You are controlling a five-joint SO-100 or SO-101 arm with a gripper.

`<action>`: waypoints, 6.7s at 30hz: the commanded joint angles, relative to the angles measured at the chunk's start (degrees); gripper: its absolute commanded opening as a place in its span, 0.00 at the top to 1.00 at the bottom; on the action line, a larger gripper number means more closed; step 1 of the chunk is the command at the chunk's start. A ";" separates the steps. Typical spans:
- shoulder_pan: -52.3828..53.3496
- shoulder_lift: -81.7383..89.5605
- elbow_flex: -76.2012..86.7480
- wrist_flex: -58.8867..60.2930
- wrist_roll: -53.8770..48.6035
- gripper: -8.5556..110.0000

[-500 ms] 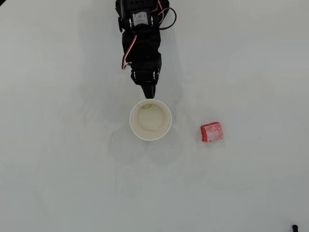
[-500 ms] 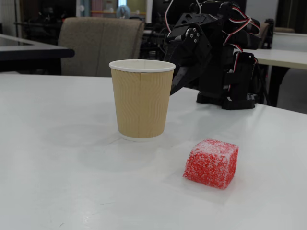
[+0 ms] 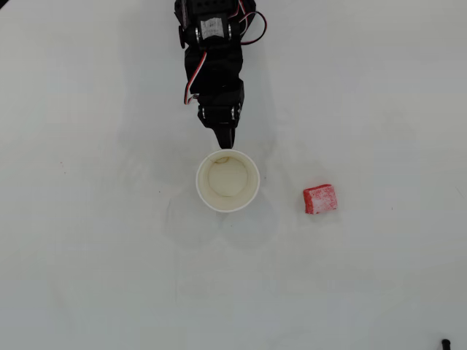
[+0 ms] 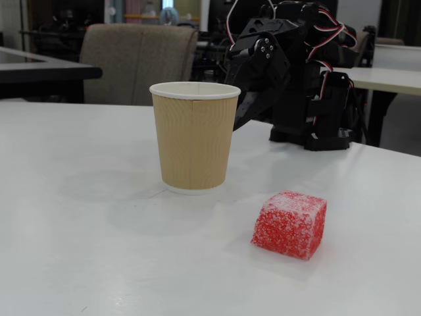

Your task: Grasp a red cube and put it in the cup.

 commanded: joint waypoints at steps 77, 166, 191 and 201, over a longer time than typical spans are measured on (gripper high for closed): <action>-25.40 0.53 4.04 -1.23 -94.57 0.93; -24.70 -76.29 -42.45 -21.97 -102.39 0.92; -17.93 -94.31 -61.08 -22.94 -103.18 0.78; -15.56 -96.94 -63.81 -24.87 -103.01 0.78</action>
